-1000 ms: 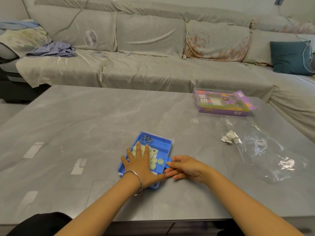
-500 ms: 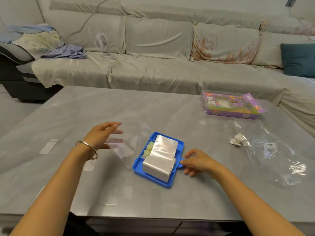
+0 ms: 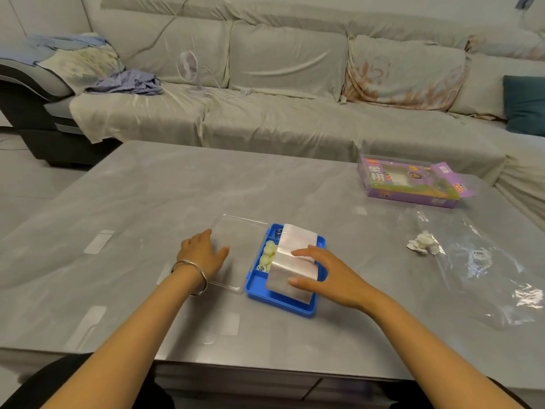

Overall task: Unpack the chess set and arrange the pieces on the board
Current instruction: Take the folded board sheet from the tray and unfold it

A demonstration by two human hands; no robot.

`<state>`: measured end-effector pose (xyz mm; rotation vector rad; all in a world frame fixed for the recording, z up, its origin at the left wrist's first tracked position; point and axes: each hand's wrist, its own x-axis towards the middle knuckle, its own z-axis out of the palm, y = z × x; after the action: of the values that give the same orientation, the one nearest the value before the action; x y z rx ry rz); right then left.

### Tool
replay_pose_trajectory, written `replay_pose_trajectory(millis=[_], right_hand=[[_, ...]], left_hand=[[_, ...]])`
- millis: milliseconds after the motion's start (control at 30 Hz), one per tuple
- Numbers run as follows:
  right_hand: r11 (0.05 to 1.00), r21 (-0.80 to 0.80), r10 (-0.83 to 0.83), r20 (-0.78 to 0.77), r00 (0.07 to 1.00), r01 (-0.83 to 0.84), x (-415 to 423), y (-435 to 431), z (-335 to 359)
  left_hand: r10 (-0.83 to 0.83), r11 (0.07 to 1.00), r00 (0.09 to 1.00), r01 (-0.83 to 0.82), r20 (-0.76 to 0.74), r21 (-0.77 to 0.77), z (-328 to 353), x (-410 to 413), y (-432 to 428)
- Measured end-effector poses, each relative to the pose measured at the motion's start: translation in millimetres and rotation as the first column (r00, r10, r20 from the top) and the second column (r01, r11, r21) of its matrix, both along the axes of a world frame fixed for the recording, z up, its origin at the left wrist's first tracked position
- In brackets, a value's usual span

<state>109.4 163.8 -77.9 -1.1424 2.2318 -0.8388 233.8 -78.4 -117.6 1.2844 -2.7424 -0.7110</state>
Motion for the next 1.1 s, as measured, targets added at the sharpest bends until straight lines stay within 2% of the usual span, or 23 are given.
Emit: replay_pose_trajectory(millis=[67, 133, 200, 267, 333, 400, 467, 500, 533, 567, 633, 700, 767, 833, 1000, 1100], right_hand=[[1.000, -0.001, 0.018, -0.024, 1.000, -0.018, -2, 0, -3], [0.999, -0.027, 0.043, -0.042, 0.998, -0.045, -5, 0, -5], [0.995, -0.094, 0.017, -0.030, 0.999, -0.020, -8, 0, -6], [0.974, -0.219, -0.045, 0.033, 0.998, 0.051, -10, -2, -2], [0.917, -0.365, -0.121, 0.131, 0.984, 0.162, -15, -2, 8], [0.816, -0.469, -0.238, 0.263, 0.935, 0.339, -23, 0, 20], [0.706, -0.500, -0.303, 0.427, 0.852, 0.502, -33, 5, 29], [0.668, -0.489, -0.307, 0.506, 0.806, 0.561, -37, 7, 32], [0.645, -0.467, -0.301, 0.572, 0.763, 0.605, -40, 9, 34], [0.636, -0.444, -0.285, 0.624, 0.727, 0.631, -41, 10, 36], [0.658, -0.413, -0.239, 0.677, 0.696, 0.629, -40, 10, 36], [0.678, -0.392, -0.216, 0.703, 0.677, 0.622, -37, 6, 34], [0.662, -0.371, -0.219, 0.736, 0.641, 0.652, -34, 2, 32], [0.654, -0.356, -0.258, 0.724, 0.639, 0.668, -34, 1, 30], [0.715, -0.319, -0.482, 0.419, 0.769, 0.622, -38, -1, 22], [0.805, -0.311, -0.447, 0.242, 0.861, 0.505, -34, -3, 19]], left_hand=[[-0.063, 0.997, 0.997, 0.062, -0.033, -0.053, -3, -3, 7], [-0.148, 0.989, 0.971, 0.146, -0.190, -0.022, -2, -6, 24], [-0.246, 0.949, 0.891, 0.301, -0.382, 0.092, 10, -9, 46], [-0.266, 0.858, 0.801, 0.450, -0.536, 0.247, 24, -11, 68], [-0.282, 0.821, 0.800, 0.486, -0.529, 0.298, 24, -13, 77], [-0.270, 0.844, 0.851, 0.434, -0.449, 0.315, 14, -15, 82], [-0.404, 0.886, 0.871, 0.449, -0.280, 0.118, -1, -14, 77], [-0.419, 0.896, 0.888, 0.439, -0.190, 0.073, -4, -16, 77], [-0.409, 0.900, 0.895, 0.428, -0.180, 0.082, -6, -19, 77], [-0.406, 0.894, 0.880, 0.439, -0.247, 0.094, -3, -21, 80], [-0.355, 0.865, 0.804, 0.477, -0.476, 0.160, 9, -25, 90], [-0.219, 0.798, 0.702, 0.529, -0.678, 0.289, 26, -28, 99], [-0.127, 0.728, 0.680, 0.558, -0.722, 0.399, 33, -28, 98], [-0.085, 0.674, 0.693, 0.570, -0.716, 0.471, 32, -30, 95], [0.089, 0.750, 0.747, 0.385, -0.659, 0.538, 26, -36, 88], [0.139, 0.793, 0.764, 0.295, -0.630, 0.533, 22, -36, 83]])
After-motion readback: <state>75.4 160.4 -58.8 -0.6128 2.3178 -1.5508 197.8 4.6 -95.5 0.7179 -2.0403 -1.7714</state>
